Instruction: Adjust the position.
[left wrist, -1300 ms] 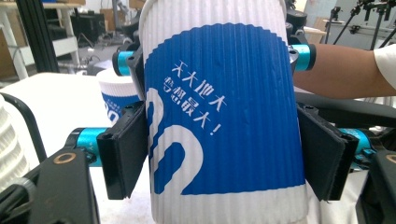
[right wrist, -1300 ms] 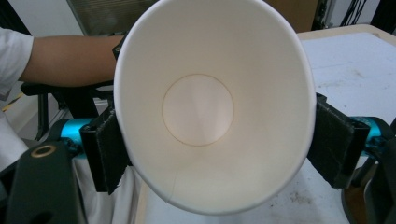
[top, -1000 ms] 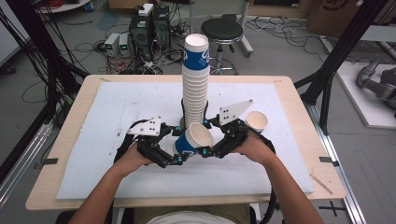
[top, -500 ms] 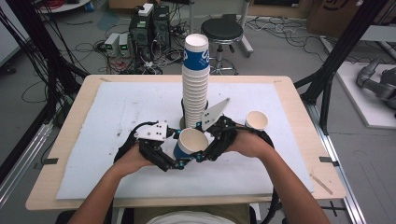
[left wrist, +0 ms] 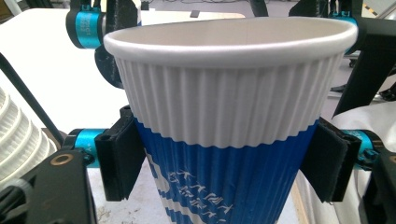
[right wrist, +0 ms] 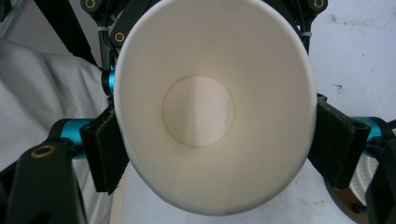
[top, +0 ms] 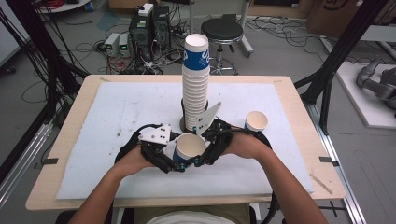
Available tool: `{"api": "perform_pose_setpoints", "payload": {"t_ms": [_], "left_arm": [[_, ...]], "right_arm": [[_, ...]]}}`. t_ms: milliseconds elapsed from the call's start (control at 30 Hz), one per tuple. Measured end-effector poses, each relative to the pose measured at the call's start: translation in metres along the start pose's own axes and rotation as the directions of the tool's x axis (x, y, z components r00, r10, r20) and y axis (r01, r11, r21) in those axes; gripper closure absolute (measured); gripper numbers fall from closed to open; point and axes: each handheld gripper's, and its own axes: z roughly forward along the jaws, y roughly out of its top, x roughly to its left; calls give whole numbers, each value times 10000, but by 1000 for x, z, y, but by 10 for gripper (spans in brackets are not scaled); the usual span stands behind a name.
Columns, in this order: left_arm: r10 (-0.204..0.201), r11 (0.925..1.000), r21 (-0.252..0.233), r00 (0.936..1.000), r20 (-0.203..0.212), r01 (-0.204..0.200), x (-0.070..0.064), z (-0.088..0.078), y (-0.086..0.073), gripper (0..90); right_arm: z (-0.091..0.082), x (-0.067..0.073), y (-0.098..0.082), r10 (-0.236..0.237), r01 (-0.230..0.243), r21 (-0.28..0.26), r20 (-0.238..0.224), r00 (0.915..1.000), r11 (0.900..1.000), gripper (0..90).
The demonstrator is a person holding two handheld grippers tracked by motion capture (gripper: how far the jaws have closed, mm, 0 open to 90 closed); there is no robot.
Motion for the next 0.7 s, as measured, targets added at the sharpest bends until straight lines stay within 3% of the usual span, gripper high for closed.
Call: {"api": "perform_pose_setpoints", "payload": {"t_ms": [100,300,367,467,600,667,700], "left_arm": [[-29,9999,-149,10000,-19,29,0,-1,1,244],[-360,9942,-1004,9992,158,374,3,-8,1,251],[-433,9929,-1105,9990,75,439,4,-10,2,254],[-633,9921,-1099,9978,-197,608,8,-13,-2,253],[-999,9835,-1595,9915,-839,856,13,-22,-3,248],[-1038,9821,-1668,9904,-907,877,14,-24,-4,247],[-1271,9738,-2050,9833,-1302,988,16,-31,-4,246]], "right_arm": [[0,0,0,-79,79,-146,-12,10000,9999,177],[-8,-1,2,264,-245,-1129,156,9995,9933,168],[-14,-3,2,352,-346,-1662,8,9994,9855,152],[-29,-5,0,639,-580,-2433,163,9978,9682,135],[-46,-5,-11,1031,-751,-2788,868,9909,9574,136],[-50,-4,-17,1231,-838,-3044,1121,9860,9488,136],[-53,-2,-26,1509,-995,-3333,1320,9797,9376,136]]}}
